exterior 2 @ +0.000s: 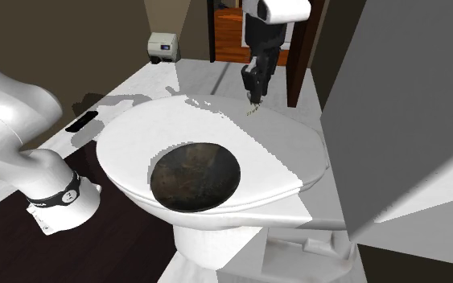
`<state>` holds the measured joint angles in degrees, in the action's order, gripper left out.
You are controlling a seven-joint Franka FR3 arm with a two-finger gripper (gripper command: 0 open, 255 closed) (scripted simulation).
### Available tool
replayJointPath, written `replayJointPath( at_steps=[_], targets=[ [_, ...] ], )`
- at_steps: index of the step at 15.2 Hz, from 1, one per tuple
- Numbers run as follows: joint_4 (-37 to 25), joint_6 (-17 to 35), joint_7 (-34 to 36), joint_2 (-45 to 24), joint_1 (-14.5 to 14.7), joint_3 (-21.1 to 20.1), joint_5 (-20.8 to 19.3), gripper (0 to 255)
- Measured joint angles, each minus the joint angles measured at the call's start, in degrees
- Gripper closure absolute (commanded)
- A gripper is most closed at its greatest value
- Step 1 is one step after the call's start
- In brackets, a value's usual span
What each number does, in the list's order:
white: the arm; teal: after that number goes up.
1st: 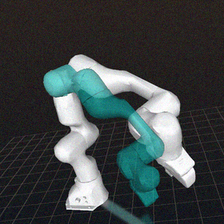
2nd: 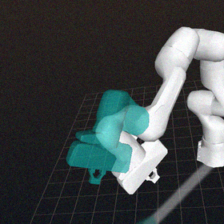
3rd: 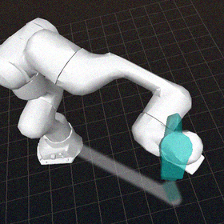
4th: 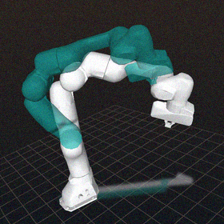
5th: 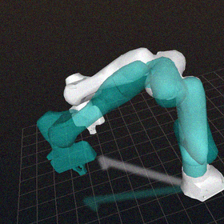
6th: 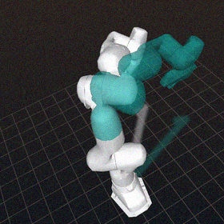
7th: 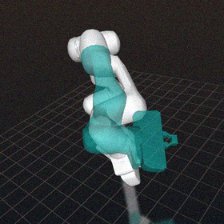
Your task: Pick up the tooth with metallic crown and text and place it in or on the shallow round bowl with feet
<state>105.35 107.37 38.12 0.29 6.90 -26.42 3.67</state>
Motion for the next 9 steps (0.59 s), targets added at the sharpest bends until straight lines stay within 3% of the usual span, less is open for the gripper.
replayJointPath(
  at_steps=[6, 9],
  targets=[
    [-4.4, -4.5, 0.3, 0.1, 0.0, 0.0, 0.0, 255],
    [-1.5, -5.2, -2.9, 3.8, -1.4, 1.6, 1.6, 255]
  ],
)
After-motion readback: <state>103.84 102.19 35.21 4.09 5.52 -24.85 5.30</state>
